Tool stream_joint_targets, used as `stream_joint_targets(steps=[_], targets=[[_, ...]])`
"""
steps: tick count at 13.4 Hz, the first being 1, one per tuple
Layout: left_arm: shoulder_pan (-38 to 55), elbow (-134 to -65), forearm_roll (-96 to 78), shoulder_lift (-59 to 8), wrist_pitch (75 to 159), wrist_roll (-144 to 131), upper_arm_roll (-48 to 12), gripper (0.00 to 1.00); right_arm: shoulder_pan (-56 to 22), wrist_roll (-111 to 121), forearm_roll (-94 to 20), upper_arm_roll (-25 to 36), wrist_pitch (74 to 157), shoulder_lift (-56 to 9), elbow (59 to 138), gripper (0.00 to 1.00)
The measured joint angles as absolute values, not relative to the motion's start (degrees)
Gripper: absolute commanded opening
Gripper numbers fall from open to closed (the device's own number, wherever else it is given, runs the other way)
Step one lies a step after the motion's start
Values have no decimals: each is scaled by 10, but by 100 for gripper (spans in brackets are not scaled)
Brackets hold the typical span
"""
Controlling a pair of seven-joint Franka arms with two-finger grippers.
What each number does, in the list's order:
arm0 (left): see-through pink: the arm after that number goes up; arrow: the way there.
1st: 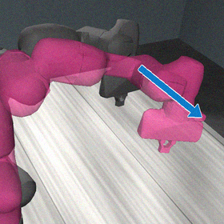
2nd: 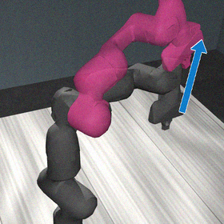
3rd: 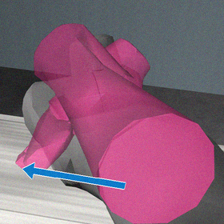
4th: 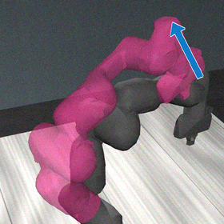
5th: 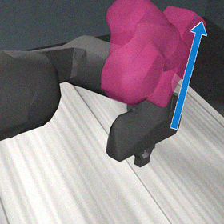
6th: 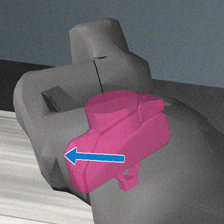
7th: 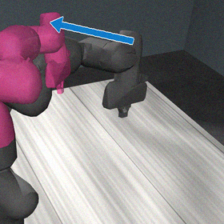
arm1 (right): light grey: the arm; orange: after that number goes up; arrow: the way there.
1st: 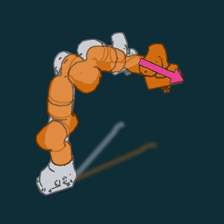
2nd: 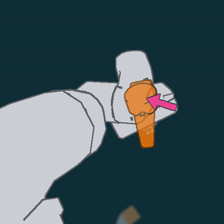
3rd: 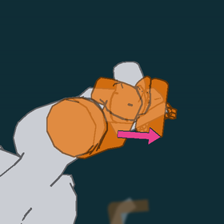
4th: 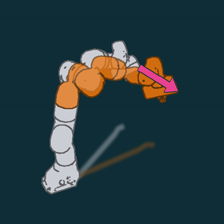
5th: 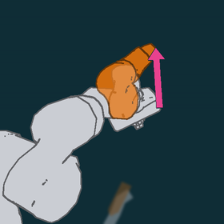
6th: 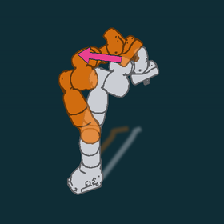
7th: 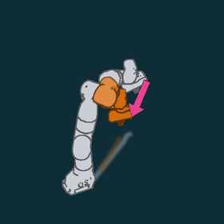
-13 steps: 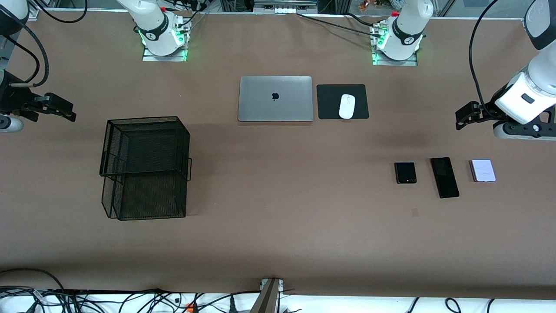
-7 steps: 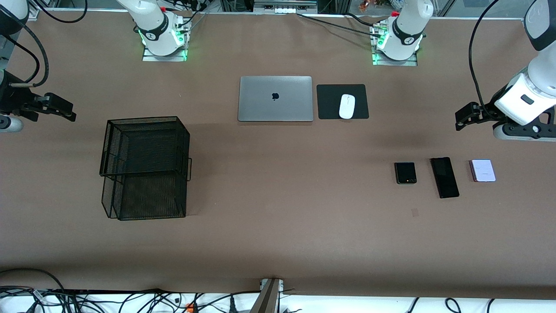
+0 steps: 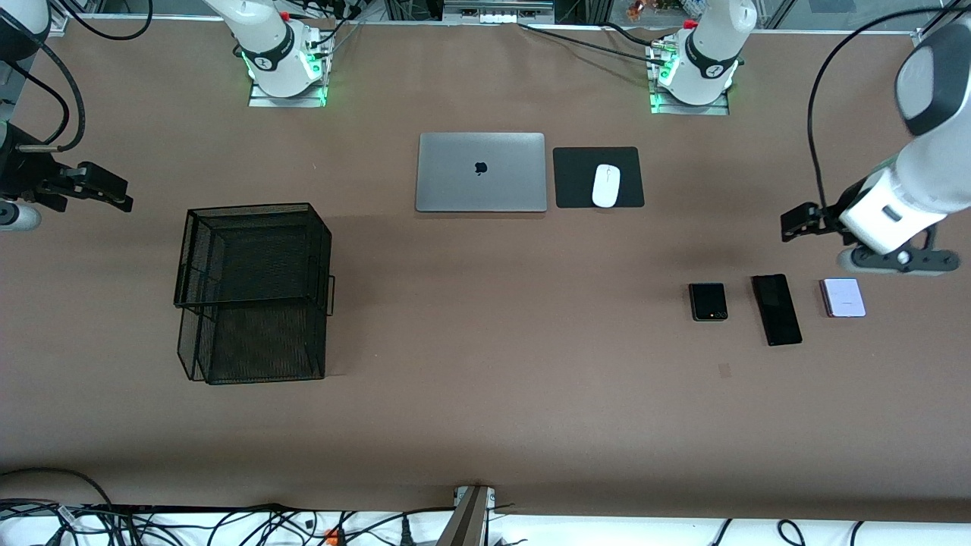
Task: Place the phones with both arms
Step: 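Reach and grasp the small black flip phone with the left gripper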
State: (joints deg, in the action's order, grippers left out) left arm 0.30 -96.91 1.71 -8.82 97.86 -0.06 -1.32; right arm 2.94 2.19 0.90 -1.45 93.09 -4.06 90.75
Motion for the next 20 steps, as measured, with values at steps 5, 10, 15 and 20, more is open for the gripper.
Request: stream_joint_targets(steps=[5,10,15,20], targets=[[3,-980,17,-187,1040,-1,-13,100,29,22,9,-14,931,-41,907,100],[8,-1112,17,-218,1294,0,-16,100,29,22,9,-14,931,-41,907,100],[8,-1190,17,-270,1448,-1,-20,100,29,22,9,-14,931,-41,908,100],[8,-1198,17,-304,1496,-1,-21,68,29,22,9,-15,931,-41,908,100]])
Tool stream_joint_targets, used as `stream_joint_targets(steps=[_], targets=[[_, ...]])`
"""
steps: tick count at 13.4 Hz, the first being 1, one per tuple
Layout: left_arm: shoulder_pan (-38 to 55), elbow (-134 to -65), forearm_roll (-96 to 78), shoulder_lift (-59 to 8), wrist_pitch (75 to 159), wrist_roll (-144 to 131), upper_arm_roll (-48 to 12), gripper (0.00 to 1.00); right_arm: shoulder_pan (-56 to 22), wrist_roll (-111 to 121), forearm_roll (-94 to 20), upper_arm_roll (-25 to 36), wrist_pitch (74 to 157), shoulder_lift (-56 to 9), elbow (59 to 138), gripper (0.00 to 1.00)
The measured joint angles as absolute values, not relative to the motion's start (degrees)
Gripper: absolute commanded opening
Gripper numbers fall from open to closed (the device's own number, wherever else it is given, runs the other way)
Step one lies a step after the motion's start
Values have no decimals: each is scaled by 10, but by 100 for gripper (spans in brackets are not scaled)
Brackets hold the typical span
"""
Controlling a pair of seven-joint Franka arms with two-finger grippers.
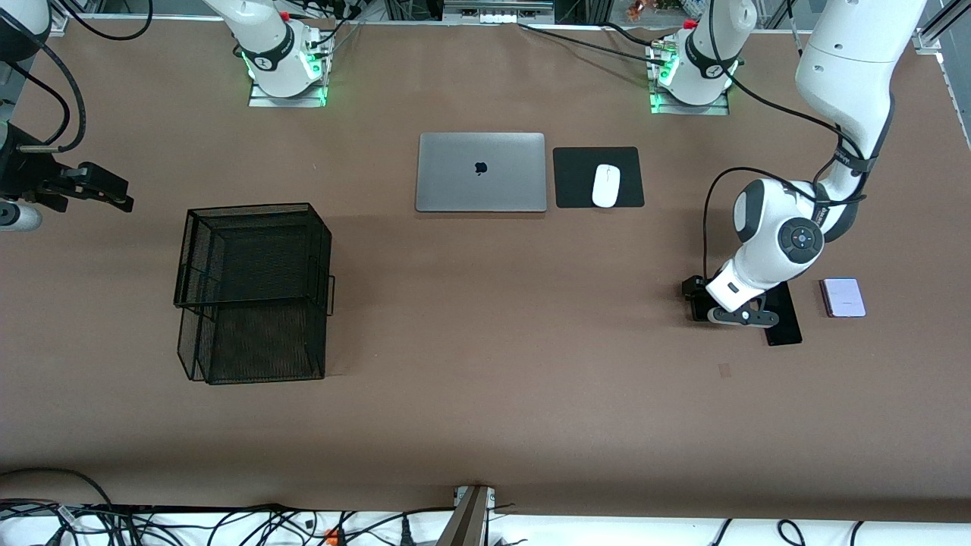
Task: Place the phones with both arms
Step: 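Reach and grasp the small black flip phone with the left gripper, then place the flip phone mid-table with the left gripper while the right gripper approaches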
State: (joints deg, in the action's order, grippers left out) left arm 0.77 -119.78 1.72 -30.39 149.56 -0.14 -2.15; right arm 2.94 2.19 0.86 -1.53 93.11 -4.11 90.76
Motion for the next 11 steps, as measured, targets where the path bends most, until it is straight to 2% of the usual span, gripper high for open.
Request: stream_joint_targets(steps=[1,2,6,11], targets=[[8,-1198,17,-305,1497,-1,-22,43,29,22,9,-15,931,-41,908,100],[8,-1198,17,-305,1497,-2,-22,29,29,22,9,-15,931,-41,908,100],[8,-1180,17,-303,1482,-6,-24,27,29,22,9,-15,931,-41,908,100],[9,-1017,17,-284,1242,-12,-71,28,29,22,7,-16,931,-41,908,100]])
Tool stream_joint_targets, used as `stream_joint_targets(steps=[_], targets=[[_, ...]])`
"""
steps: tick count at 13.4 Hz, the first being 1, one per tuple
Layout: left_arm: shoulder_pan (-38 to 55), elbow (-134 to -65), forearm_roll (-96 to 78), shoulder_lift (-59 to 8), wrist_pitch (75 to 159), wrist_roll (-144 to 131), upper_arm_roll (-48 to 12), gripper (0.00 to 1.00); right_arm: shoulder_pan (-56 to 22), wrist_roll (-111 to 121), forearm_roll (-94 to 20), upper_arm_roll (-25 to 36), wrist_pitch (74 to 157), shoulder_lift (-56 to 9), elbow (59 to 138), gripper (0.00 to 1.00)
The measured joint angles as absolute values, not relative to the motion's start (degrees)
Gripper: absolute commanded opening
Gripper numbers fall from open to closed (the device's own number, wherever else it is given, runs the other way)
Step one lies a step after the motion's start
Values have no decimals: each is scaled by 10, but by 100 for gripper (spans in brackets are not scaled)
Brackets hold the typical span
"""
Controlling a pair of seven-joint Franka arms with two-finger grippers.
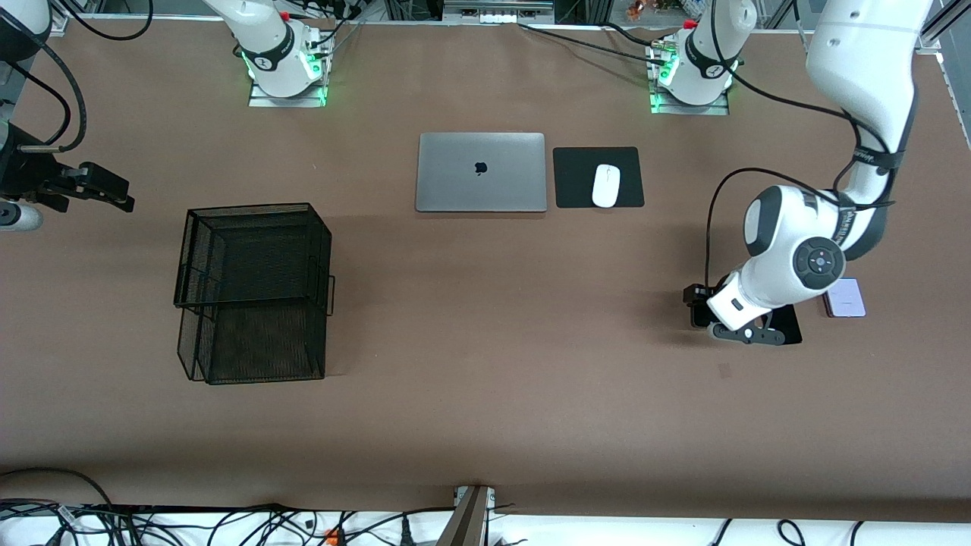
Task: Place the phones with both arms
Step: 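Place the flip phone mid-table with the left gripper while the right gripper approaches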
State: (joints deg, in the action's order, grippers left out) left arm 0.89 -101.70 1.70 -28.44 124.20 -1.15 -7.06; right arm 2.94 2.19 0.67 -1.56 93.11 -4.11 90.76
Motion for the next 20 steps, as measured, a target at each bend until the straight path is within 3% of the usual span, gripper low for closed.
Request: stream_joint_targets(steps=[4,7,10,13,14,16,17,20], targets=[[26,-931,17,-283,1164,-112,-161,28,29,22,6,-17,931,-41,908,100],[113,-904,17,-308,1164,-211,-180,29,28,22,5,-21,931,-41,908,100],[219,-837,17,-390,1198,-299,-178,29,15,22,5,-25,931,-45,908,100],[287,-816,19,-466,1301,-378,-171,32,-3,22,5,-26,931,-55,909,100],[294,-814,19,-486,1324,-384,-170,40,-8,22,5,-27,931,-59,909,100],[295,-809,19,-516,1356,-389,-170,88,-13,21,5,-27,933,-65,909,100],[295,-806,19,-523,1359,-389,-169,100,-14,21,5,-27,934,-68,909,100],[295,-793,19,-522,1359,-389,-169,100,-14,21,5,-27,938,-72,909,100]])
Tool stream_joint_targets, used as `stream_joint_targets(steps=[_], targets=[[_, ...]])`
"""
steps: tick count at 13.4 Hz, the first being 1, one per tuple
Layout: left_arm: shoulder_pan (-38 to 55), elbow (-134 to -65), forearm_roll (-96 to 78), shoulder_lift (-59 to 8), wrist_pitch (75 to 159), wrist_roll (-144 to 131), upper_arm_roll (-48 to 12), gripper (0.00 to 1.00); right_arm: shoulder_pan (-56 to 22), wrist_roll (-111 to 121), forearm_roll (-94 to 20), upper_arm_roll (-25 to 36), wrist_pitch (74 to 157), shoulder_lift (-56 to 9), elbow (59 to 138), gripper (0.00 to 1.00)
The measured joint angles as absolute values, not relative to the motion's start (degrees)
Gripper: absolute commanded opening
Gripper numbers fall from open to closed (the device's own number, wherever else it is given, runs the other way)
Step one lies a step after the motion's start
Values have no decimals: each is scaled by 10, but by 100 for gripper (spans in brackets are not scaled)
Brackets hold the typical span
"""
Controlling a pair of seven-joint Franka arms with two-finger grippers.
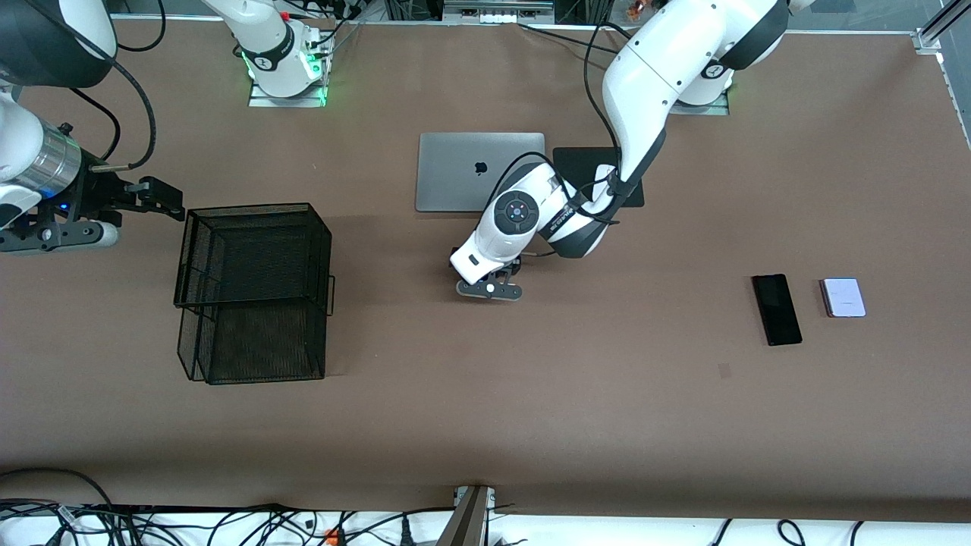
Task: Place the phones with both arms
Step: 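Place the flip phone mid-table with the left gripper while the right gripper approaches, then grasp the flip phone and the black smartphone with the right and left grippers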
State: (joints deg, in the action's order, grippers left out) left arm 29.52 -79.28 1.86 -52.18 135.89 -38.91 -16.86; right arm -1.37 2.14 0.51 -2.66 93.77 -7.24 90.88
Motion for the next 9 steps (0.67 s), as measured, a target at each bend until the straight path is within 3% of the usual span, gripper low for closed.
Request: stream_joint_targets(steps=[2,4,9], targets=[[283,-777,19,-506,1325,-390,-164,100,-14,21,5,-27,942,-77,909,100],[247,-764,21,-463,1235,-389,-159,100,-21,21,5,-27,957,-87,911,100],[98,-762,101,-347,1051,-291,-153,100,-86,-81,4,-29,1020,-139,915,100]])
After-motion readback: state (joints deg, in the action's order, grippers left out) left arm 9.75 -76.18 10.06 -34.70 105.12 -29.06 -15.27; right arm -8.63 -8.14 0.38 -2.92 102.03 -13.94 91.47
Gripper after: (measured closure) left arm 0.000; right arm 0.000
